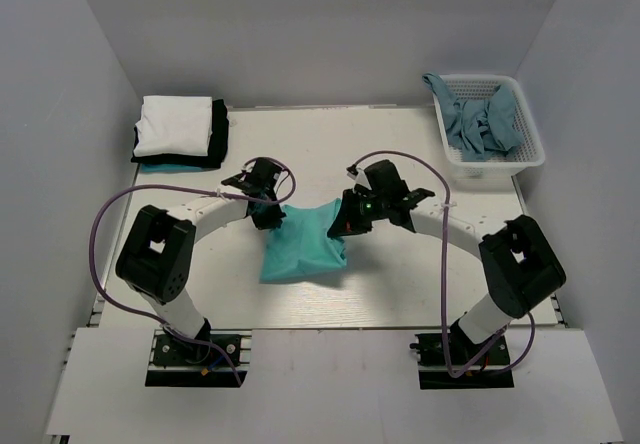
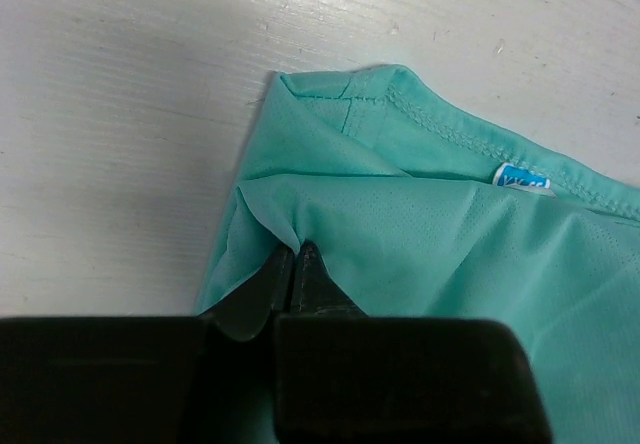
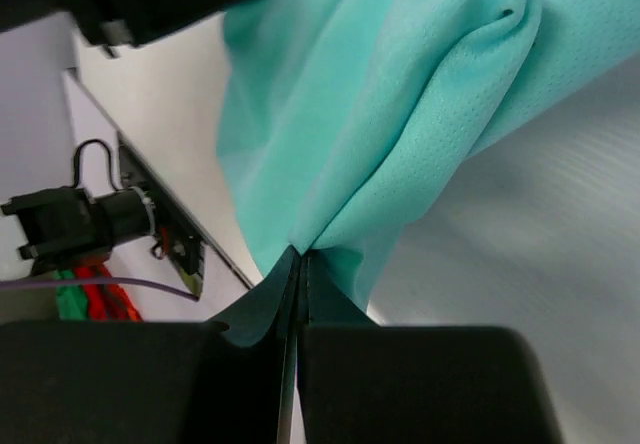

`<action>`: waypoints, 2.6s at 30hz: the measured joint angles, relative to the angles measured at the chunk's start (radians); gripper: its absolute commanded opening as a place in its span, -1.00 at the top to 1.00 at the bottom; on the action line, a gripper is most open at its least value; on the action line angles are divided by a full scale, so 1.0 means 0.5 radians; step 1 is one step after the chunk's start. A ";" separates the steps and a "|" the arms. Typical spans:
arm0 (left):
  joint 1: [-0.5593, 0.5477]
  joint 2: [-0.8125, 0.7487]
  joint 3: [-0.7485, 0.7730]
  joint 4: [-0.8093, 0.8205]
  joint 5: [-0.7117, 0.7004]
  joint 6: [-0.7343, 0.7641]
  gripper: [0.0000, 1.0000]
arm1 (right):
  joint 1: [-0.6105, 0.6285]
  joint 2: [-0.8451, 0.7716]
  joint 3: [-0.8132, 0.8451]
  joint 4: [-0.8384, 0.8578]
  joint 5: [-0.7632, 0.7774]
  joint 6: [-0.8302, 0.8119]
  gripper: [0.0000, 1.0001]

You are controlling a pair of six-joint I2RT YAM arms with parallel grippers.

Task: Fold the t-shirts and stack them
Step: Fold the long partially folded tshirt into a neat square, then put the neatly folded tshirt into the corner of the board with the left arm

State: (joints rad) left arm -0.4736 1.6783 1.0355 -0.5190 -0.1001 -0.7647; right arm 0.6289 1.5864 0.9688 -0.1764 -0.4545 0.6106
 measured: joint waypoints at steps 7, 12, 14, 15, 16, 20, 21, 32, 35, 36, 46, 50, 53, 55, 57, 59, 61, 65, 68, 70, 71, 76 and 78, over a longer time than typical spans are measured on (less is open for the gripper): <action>0.000 -0.003 -0.024 -0.014 -0.031 -0.062 1.00 | -0.024 -0.105 -0.303 0.438 -0.117 0.143 1.00; 0.002 -0.004 -0.024 -0.060 -0.092 -0.106 1.00 | -0.115 -0.091 -0.596 0.605 -0.148 0.153 1.00; 0.003 -0.004 -0.022 -0.073 -0.105 -0.118 1.00 | -0.147 -0.027 -0.662 0.675 -0.177 0.134 1.00; 0.003 -0.004 -0.018 -0.079 -0.114 -0.125 1.00 | -0.160 0.011 -0.687 0.706 -0.199 0.125 1.00; 0.005 -0.004 -0.012 -0.087 -0.126 -0.132 0.99 | -0.172 0.047 -0.705 0.730 -0.214 0.117 1.00; 0.006 -0.002 0.036 -0.115 -0.136 -0.110 -0.38 | -0.203 0.100 -0.726 0.786 -0.259 0.056 1.00; 0.007 -0.002 0.051 -0.111 -0.129 -0.085 -0.77 | -0.208 0.100 -0.723 0.793 -0.278 0.034 0.96; 0.012 -0.423 0.019 -0.023 0.005 0.301 -0.99 | -0.212 -0.072 -0.449 0.515 -0.385 -0.173 -0.81; 0.012 -0.512 -0.066 -0.010 0.047 0.395 -0.99 | -0.213 -0.182 -0.401 0.403 -0.399 -0.214 -0.81; 0.012 -0.514 -0.102 -0.014 0.065 0.414 -0.99 | -0.213 -0.208 -0.388 0.370 -0.398 -0.217 -0.81; -0.014 -0.343 -0.425 -0.062 0.165 0.455 -0.99 | -0.225 -0.377 -0.317 0.056 -0.264 -0.256 -0.81; -0.047 -0.232 -0.344 -0.031 0.179 0.502 -0.92 | -0.225 -0.378 -0.308 0.016 -0.237 -0.264 -0.81; -0.093 -0.125 -0.248 -0.027 0.119 0.532 -0.63 | -0.227 -0.378 -0.308 -0.007 -0.222 -0.265 -0.81; -0.122 -0.066 -0.201 -0.018 0.076 0.549 -0.51 | -0.227 -0.383 -0.308 -0.014 -0.204 -0.265 -0.81; -0.136 -0.034 -0.179 0.014 0.072 0.563 -0.19 | -0.230 -0.404 -0.311 -0.016 -0.179 -0.265 -0.81; -0.137 -0.014 -0.185 0.108 0.098 0.565 0.07 | -0.234 -0.436 -0.311 -0.016 -0.154 -0.264 -0.81; -0.130 0.001 -0.195 0.241 0.169 0.553 0.70 | -0.239 -0.462 -0.311 -0.017 -0.132 -0.265 -0.81; -0.117 0.072 -0.159 0.415 0.296 0.557 1.00 | -0.255 -0.507 -0.325 -0.019 -0.081 -0.265 -0.81; -0.117 0.137 -0.055 0.385 0.295 0.616 1.00 | -0.270 -0.541 -0.334 -0.035 -0.044 -0.271 -0.81; -0.120 0.158 0.025 0.332 0.246 0.694 1.00 | -0.277 -0.570 -0.339 -0.051 -0.021 -0.278 -0.81; -0.121 0.156 0.069 0.289 0.204 0.735 1.00 | -0.278 -0.589 -0.349 -0.053 -0.011 -0.281 -0.81; -0.106 0.074 0.357 0.153 -0.101 0.998 1.00 | -0.288 -0.740 -0.404 -0.126 0.111 -0.286 -0.81; -0.085 -0.037 0.421 0.157 -0.211 1.119 1.00 | -0.289 -0.830 -0.431 -0.150 0.198 -0.282 -0.81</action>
State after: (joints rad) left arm -0.5159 1.6600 1.2461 -0.4404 -0.2054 -0.2050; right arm 0.4843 1.1713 0.7532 -0.2512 -0.3553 0.4694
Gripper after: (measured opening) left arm 0.078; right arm 0.904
